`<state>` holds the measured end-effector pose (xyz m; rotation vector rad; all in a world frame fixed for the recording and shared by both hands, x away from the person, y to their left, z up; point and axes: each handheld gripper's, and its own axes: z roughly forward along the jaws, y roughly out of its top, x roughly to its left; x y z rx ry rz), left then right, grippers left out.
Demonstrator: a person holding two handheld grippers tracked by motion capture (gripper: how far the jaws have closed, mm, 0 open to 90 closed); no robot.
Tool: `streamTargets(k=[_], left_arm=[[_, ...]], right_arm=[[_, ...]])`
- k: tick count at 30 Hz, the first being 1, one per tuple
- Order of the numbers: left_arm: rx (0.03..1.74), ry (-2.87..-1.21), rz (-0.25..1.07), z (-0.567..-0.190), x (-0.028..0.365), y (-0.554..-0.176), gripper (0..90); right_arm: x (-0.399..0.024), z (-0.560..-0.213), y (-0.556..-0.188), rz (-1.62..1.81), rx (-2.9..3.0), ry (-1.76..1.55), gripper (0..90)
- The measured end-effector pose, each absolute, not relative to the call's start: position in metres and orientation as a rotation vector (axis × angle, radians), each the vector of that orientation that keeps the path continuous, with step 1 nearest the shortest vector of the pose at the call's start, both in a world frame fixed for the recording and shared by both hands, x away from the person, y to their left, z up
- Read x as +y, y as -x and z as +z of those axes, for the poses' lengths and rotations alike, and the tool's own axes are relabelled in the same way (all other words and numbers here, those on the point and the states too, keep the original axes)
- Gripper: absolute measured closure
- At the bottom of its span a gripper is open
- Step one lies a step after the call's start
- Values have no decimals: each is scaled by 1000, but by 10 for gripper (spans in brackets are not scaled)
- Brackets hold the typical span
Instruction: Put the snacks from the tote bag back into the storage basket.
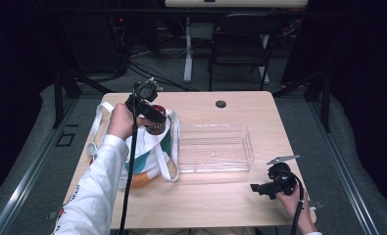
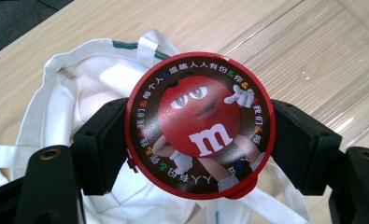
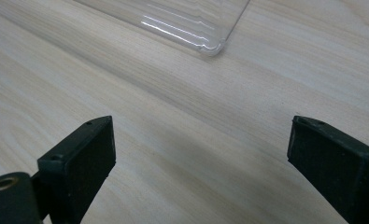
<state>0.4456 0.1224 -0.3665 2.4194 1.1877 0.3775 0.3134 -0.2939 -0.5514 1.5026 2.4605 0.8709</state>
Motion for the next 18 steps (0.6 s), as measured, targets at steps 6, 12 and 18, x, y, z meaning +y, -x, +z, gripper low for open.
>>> streamTargets(k=[6,12,18], left_arm=[[1162,-2427,369,-368,114,-446,259],[1140,-2429,360,-370,106,-444,259],[1109,-2440,348,-370,99,-443,259]], right_arm=[[-294,-551,-313,874,2459,-1501,75],[-294,-551,-313,874,2459,-1500,75],[-294,-551,-313,879,2451,-1503,76]])
